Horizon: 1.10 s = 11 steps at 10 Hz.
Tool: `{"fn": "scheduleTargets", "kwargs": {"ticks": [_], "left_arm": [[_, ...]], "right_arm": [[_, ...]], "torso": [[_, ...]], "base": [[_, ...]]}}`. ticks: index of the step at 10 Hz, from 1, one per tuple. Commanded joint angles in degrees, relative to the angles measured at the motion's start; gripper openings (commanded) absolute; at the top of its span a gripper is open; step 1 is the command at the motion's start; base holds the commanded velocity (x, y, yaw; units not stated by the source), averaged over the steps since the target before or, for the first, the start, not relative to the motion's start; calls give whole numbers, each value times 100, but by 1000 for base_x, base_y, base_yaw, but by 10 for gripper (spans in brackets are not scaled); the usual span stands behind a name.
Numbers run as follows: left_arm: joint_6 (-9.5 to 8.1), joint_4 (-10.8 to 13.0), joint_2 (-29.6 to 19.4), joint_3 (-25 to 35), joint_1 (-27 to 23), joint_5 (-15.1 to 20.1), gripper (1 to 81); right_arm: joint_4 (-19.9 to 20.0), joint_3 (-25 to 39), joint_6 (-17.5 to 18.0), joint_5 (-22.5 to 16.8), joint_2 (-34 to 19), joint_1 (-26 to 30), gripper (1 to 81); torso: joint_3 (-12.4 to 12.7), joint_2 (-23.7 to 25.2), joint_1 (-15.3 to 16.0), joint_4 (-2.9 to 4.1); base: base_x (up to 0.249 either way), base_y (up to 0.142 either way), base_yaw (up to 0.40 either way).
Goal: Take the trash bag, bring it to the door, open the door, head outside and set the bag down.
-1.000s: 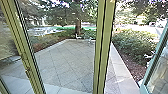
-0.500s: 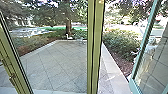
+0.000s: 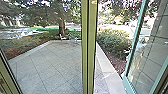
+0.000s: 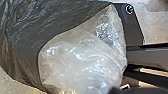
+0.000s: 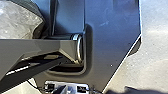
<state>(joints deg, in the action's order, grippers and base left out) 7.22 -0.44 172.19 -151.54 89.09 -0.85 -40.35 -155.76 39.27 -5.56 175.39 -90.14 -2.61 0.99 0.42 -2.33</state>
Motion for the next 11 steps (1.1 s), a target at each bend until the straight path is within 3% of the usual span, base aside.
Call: {"fn": "scheduleTargets", "kwargs": {"ticks": [1,11], "left_arm": [[8,35,-18,28,-212,367,10],[-1,26,26,19,-229,305,10]], "right_arm": [[-78,38,-15,-270,25,237,811],[-140,-15,-147,-376,131,175,811]], "torso": [[0,0,0,0],[0,2,0,0]], "base": [[0,0,-97],[0,-6,0]]}}
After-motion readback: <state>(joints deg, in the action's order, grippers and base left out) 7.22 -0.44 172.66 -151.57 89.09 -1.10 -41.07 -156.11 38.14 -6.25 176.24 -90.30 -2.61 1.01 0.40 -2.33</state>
